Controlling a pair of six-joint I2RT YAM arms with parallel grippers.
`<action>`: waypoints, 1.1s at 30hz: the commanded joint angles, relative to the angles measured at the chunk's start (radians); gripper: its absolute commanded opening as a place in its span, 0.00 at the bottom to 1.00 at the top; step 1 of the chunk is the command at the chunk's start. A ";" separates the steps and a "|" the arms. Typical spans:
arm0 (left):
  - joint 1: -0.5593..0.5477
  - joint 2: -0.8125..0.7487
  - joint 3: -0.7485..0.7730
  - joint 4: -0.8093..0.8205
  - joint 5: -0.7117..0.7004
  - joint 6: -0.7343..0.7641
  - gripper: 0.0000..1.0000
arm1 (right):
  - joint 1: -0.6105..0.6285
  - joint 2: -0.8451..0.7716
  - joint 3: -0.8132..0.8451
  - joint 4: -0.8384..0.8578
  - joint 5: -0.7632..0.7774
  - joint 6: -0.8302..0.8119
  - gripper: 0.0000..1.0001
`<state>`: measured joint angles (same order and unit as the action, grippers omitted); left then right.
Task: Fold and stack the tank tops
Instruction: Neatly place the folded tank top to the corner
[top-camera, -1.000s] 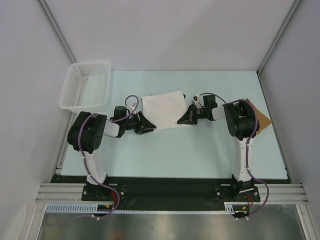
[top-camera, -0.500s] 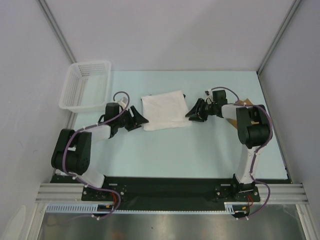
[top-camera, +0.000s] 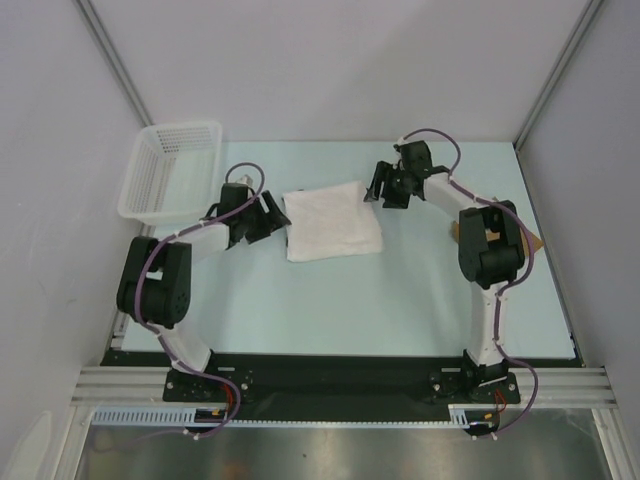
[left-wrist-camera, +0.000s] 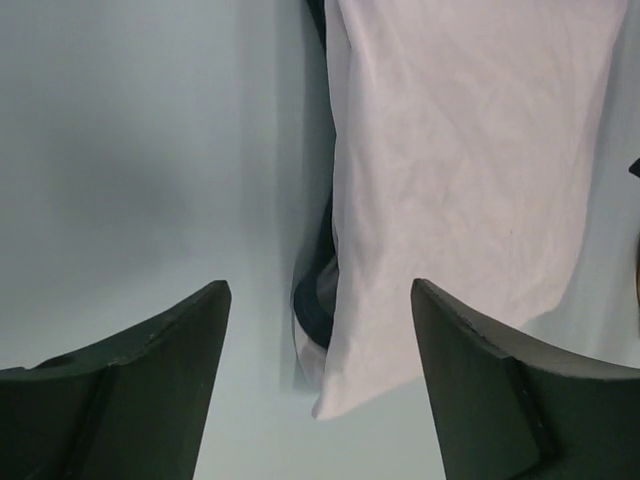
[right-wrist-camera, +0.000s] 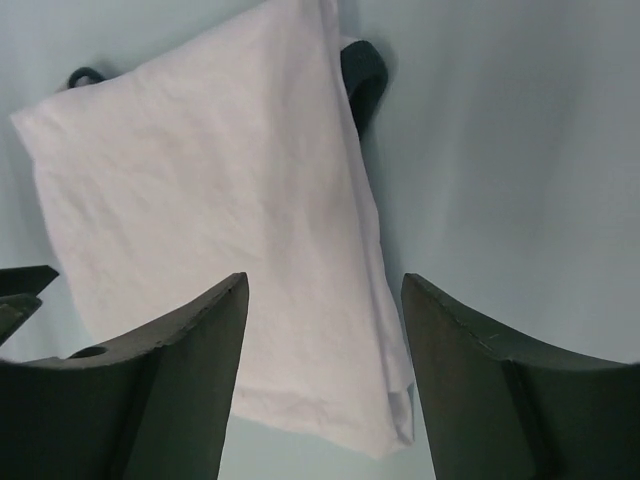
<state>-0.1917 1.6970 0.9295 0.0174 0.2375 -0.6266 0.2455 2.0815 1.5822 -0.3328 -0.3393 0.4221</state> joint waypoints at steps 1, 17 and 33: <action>-0.029 0.087 0.101 -0.042 -0.038 0.034 0.78 | 0.041 0.098 0.128 -0.165 0.162 -0.054 0.68; -0.184 0.201 0.180 -0.062 -0.067 0.031 0.19 | -0.014 -0.035 -0.174 -0.088 0.160 -0.051 0.08; -0.330 0.115 0.417 -0.306 -0.377 0.154 0.86 | -0.098 -0.636 -0.610 -0.103 0.308 -0.017 0.69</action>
<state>-0.5091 1.9022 1.2278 -0.2008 -0.0196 -0.5663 0.1551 1.5993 0.9886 -0.4103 -0.1352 0.3882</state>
